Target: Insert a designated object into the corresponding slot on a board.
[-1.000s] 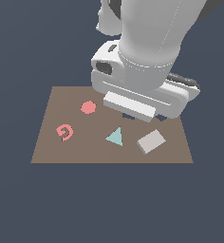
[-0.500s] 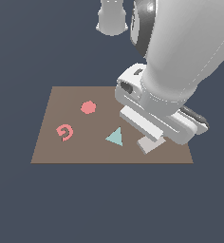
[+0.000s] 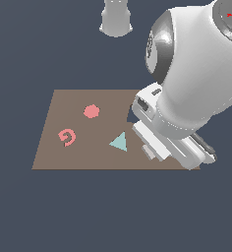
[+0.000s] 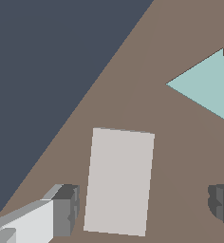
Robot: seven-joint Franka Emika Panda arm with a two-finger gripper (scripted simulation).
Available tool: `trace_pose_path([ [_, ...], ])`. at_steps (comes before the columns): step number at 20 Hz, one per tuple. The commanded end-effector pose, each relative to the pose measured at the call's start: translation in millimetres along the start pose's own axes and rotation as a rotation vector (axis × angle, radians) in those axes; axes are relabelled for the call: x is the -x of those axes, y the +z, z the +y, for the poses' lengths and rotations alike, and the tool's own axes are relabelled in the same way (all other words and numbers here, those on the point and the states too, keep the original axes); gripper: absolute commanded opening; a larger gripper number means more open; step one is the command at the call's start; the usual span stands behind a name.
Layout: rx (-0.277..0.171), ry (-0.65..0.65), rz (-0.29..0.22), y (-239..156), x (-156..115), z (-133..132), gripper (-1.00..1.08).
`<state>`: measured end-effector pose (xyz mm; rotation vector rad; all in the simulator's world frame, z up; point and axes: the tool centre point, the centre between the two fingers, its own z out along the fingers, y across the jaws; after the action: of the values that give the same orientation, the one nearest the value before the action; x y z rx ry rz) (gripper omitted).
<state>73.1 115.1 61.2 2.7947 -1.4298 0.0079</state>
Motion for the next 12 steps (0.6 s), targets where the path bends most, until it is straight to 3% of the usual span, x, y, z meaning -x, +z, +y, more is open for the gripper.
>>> trace_pose_path([
  [1,0.000,0.038,-0.002,4.4,-0.5,-5.8,1.00],
  [12,0.001,0.087,-0.005,11.2,-1.3,-13.6,1.00],
])
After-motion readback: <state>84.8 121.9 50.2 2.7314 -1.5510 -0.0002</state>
